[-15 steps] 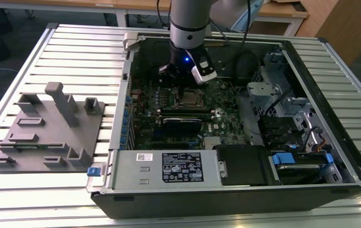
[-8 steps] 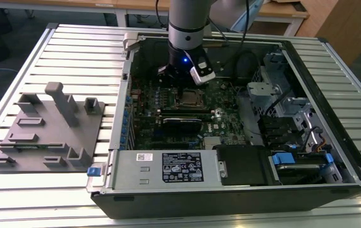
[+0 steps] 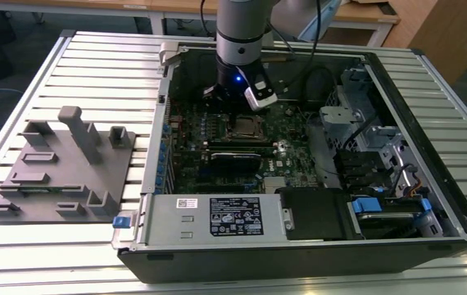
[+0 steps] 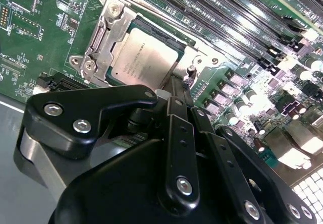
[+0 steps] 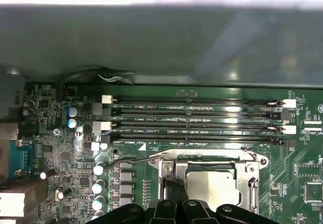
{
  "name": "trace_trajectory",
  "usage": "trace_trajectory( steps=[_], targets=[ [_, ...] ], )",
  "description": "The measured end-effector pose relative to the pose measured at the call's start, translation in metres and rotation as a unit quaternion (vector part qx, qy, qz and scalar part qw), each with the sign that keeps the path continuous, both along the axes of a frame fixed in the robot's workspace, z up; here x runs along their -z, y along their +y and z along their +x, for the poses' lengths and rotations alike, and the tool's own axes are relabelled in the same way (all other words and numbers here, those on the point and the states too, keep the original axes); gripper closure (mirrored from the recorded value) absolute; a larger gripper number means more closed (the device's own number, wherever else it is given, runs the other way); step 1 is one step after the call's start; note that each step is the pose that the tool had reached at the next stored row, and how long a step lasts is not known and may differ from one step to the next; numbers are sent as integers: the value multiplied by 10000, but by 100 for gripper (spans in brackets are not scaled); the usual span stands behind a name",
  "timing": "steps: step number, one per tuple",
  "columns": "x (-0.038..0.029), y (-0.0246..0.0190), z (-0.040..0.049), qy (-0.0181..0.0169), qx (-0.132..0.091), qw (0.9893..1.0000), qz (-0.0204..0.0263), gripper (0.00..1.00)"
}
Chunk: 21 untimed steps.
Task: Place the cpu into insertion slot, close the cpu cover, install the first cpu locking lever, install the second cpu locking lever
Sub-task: 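Close the cpu cover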
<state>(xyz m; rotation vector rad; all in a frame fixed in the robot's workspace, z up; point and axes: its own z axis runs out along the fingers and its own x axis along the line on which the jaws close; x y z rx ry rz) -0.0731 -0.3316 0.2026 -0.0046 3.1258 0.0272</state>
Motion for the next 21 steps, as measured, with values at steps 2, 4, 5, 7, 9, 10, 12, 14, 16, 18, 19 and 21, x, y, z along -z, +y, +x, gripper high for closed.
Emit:
trace_trajectory(
  steps=[2,4,5,7,9,10,12,14,16,18,19,21],
  targets=[
    [7,-1,-2,-5,0,10000,-1,90],
    [7,-1,-2,-5,0,10000,-1,90],
    [8,0,-2,-5,0,10000,-1,90],
    [22,0,-2,-8,0,10000,1,90],
    [31,0,-3,-9,0,10000,-1,90],
    [32,-1,-3,-8,0,10000,-1,90],
    [32,-1,-3,-8,0,10000,-2,90],
    [40,-1,-3,-8,0,10000,-3,90],
    [47,-2,-4,-7,0,10000,-4,90],
    [50,-1,-4,-8,0,10000,-3,90],
    [52,0,-3,-10,0,10000,-2,90],
    [52,0,-4,-10,0,10000,-1,90]
  ],
)
